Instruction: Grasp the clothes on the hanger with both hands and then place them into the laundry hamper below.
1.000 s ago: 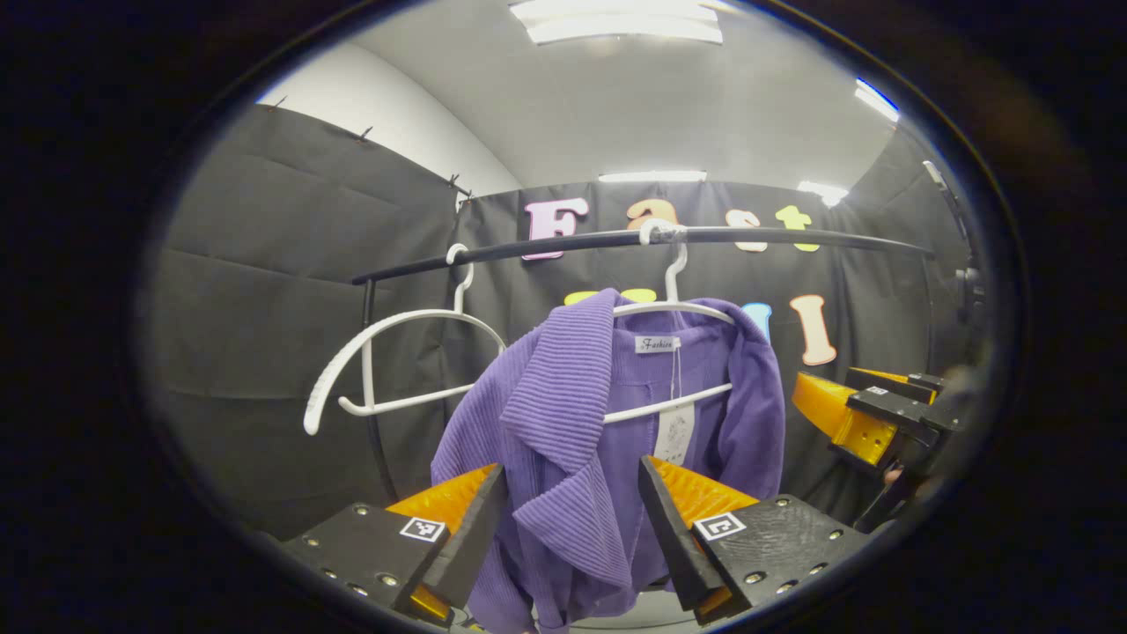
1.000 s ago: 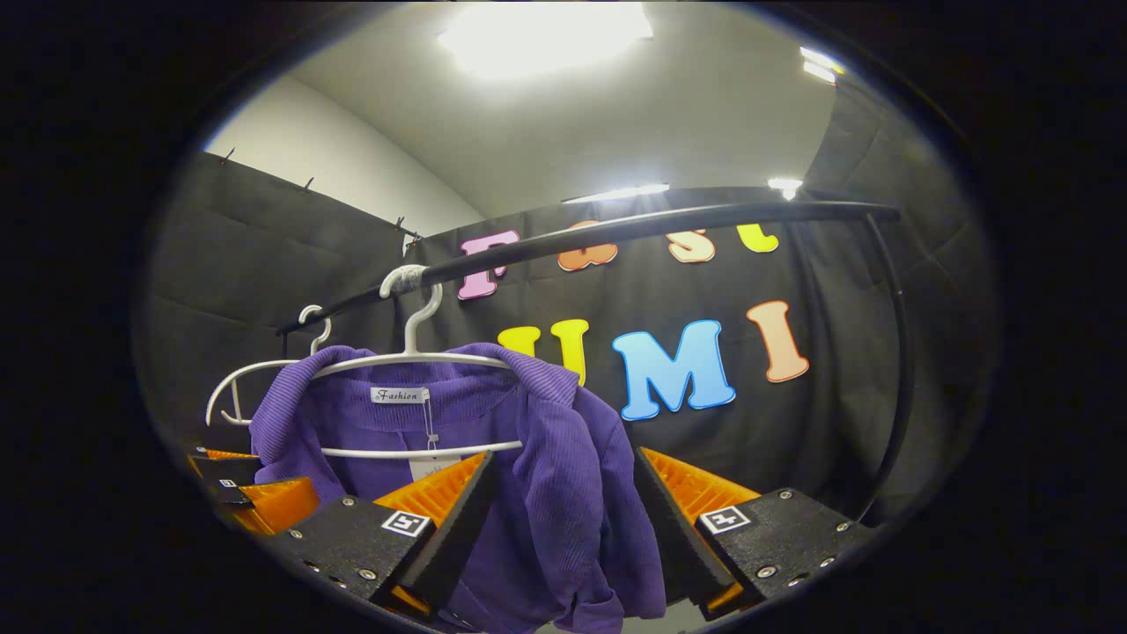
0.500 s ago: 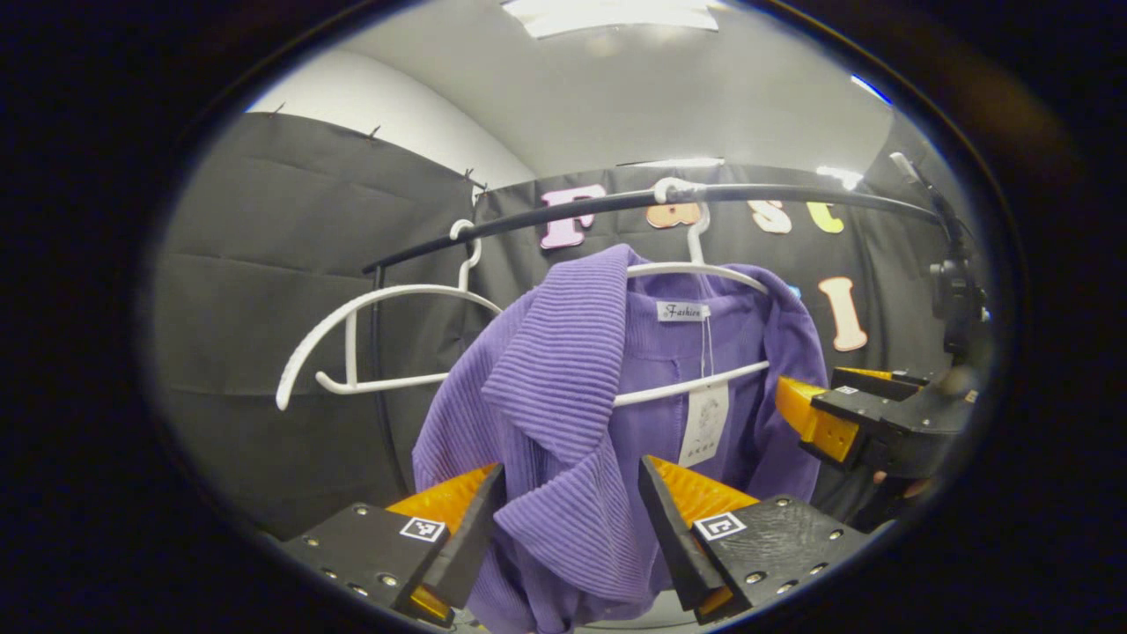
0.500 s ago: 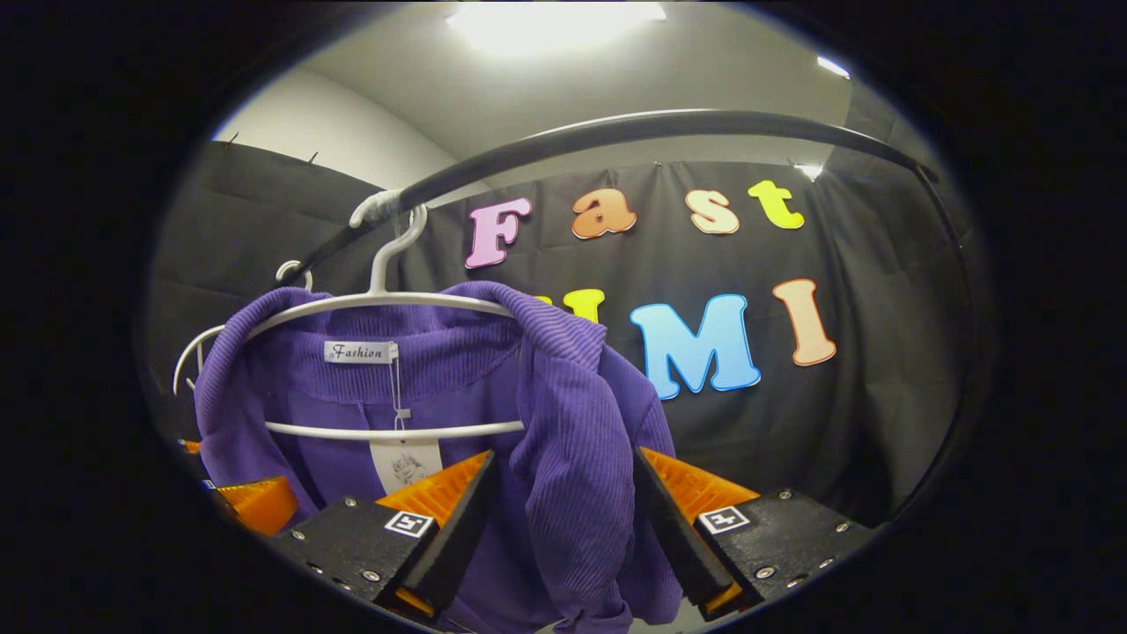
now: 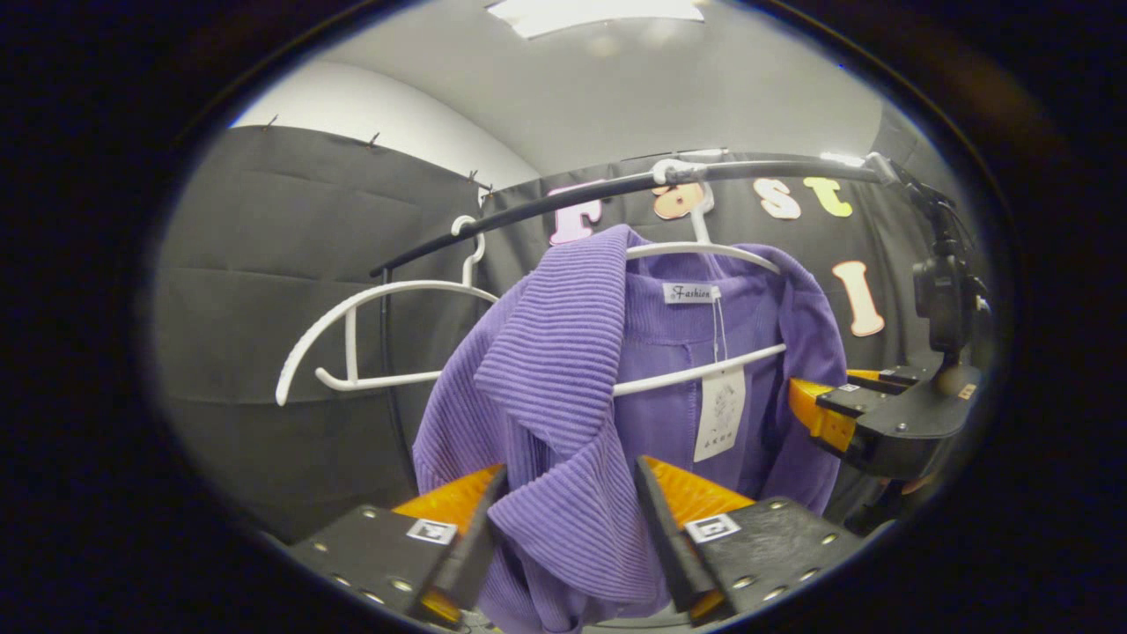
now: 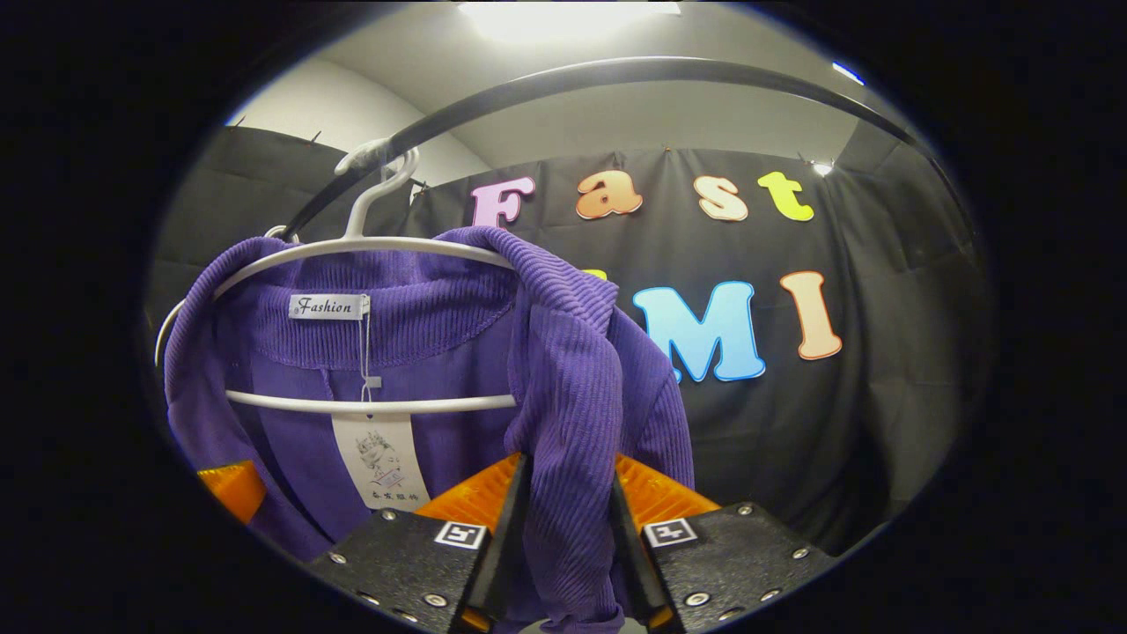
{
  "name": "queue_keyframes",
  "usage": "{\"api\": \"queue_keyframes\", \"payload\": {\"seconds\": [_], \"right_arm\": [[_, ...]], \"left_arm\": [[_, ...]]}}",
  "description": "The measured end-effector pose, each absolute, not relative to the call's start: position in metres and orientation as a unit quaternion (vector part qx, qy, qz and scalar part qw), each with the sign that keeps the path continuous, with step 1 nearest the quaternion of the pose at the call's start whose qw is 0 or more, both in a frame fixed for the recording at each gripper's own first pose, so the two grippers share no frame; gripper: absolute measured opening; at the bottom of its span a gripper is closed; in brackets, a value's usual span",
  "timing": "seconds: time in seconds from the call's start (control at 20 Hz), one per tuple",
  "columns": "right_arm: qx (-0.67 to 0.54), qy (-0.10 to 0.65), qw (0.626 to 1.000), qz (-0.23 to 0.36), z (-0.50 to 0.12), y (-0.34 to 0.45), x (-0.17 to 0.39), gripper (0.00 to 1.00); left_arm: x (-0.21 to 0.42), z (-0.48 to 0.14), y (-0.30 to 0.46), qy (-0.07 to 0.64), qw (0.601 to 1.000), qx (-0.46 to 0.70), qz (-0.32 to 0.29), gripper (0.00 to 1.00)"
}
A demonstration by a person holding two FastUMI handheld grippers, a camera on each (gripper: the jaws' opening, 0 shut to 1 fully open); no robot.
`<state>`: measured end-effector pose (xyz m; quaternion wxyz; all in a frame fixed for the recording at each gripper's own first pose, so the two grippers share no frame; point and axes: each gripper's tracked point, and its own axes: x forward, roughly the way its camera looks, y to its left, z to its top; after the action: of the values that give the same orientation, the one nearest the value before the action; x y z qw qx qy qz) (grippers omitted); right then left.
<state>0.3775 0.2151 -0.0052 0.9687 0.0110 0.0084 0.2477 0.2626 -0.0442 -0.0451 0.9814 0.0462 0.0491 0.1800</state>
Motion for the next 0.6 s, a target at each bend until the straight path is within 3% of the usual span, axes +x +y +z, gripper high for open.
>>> {"api": "queue_keyframes", "payload": {"seconds": [0.1, 0.15, 0.2, 0.3, 0.35, 0.4, 0.5, 0.6], "right_arm": [[0.002, 0.008, 0.970, 0.243, -0.006, 0.215, 0.380, 0.31], [-0.001, 0.005, 0.972, 0.237, -0.005, 0.211, 0.379, 0.12], [-0.002, 0.005, 0.971, 0.241, -0.004, 0.213, 0.378, 0.07], [-0.006, -0.005, 0.971, 0.237, 0.000, 0.210, 0.374, 0.02], [-0.007, -0.014, 0.973, 0.232, 0.005, 0.206, 0.374, 0.02], [-0.007, -0.023, 0.973, 0.228, 0.010, 0.202, 0.374, 0.02], [-0.007, -0.041, 0.974, 0.222, 0.023, 0.196, 0.376, 0.02], [-0.013, -0.063, 0.975, 0.213, 0.037, 0.188, 0.381, 0.02]], "left_arm": [[0.261, -0.048, -0.045, 0.051, 0.983, 0.042, 0.173, 0.64], [0.261, -0.048, -0.045, 0.053, 0.983, 0.044, 0.168, 0.45], [0.258, -0.045, -0.043, 0.052, 0.984, 0.051, 0.165, 0.45], [0.259, -0.046, -0.045, 0.054, 0.987, 0.043, 0.144, 0.39], [0.259, -0.046, -0.047, 0.053, 0.989, 0.037, 0.135, 0.22], [0.262, -0.048, -0.036, 0.050, 0.987, 0.039, 0.147, 0.40], [0.255, -0.042, -0.043, 0.044, 0.990, 0.024, 0.133, 0.14], [0.257, -0.038, -0.042, 0.041, 0.991, 0.021, 0.129, 0.00]]}}
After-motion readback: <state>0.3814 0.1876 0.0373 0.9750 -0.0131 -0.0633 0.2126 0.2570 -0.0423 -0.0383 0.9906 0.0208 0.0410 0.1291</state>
